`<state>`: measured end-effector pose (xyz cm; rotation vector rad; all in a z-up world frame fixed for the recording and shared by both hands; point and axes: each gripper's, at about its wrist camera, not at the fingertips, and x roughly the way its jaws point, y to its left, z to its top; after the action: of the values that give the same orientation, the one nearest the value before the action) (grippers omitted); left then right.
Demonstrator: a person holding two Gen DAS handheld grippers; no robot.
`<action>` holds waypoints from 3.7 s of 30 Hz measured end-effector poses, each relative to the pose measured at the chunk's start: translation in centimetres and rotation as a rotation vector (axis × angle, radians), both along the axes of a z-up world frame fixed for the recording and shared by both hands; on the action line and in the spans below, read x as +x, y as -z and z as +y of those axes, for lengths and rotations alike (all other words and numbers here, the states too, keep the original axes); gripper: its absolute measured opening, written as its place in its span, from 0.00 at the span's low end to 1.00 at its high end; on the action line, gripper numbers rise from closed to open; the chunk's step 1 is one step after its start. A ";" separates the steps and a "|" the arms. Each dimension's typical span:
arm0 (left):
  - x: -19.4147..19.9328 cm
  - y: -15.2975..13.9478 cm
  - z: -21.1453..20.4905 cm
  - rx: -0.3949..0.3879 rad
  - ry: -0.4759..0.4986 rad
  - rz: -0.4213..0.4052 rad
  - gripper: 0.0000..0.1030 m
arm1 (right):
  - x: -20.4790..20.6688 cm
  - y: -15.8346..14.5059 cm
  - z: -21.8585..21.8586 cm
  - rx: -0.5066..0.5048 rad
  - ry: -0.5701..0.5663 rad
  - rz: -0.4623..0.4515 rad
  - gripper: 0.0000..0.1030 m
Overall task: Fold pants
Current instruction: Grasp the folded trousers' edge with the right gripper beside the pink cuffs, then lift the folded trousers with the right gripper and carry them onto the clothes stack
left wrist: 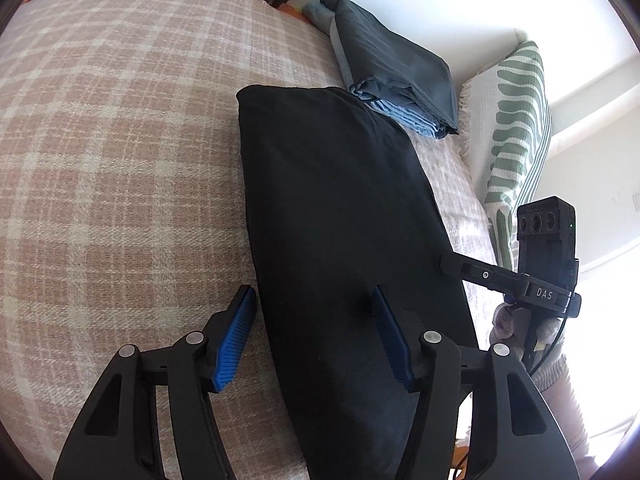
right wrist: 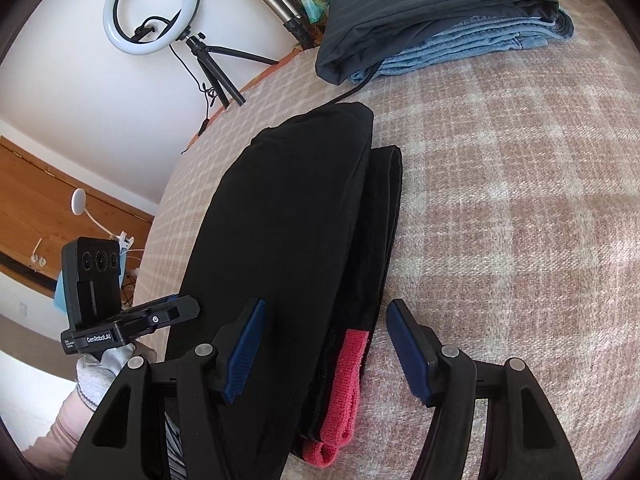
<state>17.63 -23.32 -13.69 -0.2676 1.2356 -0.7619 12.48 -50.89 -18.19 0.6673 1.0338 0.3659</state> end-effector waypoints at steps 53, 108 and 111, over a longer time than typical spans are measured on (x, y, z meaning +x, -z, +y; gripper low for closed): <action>-1.5 -2.8 -2.9 -0.012 0.053 -0.202 0.11 | -1.2 -5.5 7.0 -0.318 0.015 -0.153 0.12; 17.3 -13.1 -22.7 -0.110 0.132 -0.461 0.11 | 17.5 -17.3 -11.5 -0.512 0.238 -0.365 0.11; 18.4 -11.8 -24.0 -0.075 0.131 -0.459 0.11 | 19.2 -16.0 -12.2 -0.535 0.231 -0.333 0.11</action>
<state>35.99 -47.28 -1.92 -0.0646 0.7964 -0.9242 31.65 -63.07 -2.15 0.2258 0.6826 -0.0107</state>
